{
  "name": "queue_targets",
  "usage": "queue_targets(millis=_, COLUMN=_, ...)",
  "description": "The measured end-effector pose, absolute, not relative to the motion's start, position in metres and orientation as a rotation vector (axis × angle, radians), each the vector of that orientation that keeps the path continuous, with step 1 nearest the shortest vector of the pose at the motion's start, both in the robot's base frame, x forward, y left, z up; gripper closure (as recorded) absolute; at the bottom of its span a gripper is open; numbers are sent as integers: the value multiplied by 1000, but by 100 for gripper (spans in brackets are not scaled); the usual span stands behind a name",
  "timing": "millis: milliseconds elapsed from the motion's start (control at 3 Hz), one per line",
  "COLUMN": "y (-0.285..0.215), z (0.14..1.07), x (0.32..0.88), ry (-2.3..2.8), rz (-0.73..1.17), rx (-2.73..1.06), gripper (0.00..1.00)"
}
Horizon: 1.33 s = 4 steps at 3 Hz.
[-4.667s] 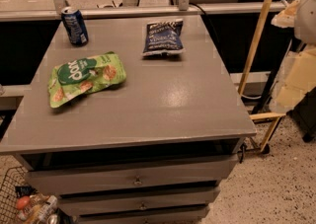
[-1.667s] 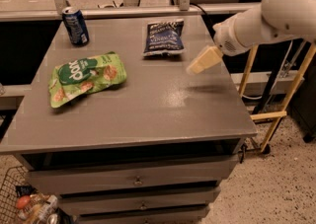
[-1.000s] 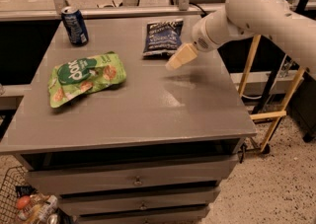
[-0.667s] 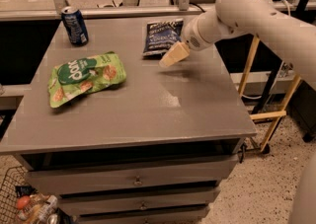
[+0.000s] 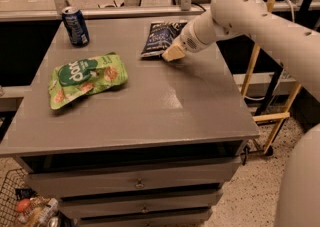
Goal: Pick blue chip bag
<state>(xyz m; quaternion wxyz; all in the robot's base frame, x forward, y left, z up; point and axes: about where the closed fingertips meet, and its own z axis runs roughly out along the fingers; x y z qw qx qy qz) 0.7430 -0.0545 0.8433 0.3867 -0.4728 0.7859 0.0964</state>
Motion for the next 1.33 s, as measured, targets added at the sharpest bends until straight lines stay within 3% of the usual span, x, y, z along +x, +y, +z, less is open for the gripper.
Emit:
queue_targets(millis=667, y=-63, z=881, x=749, ry=1918, rz=239, rx=-1179, gripper=95)
queue_targets(millis=1333, y=-85, z=953, x=745, ry=1741, rz=183, rx=-1109, gripper=100)
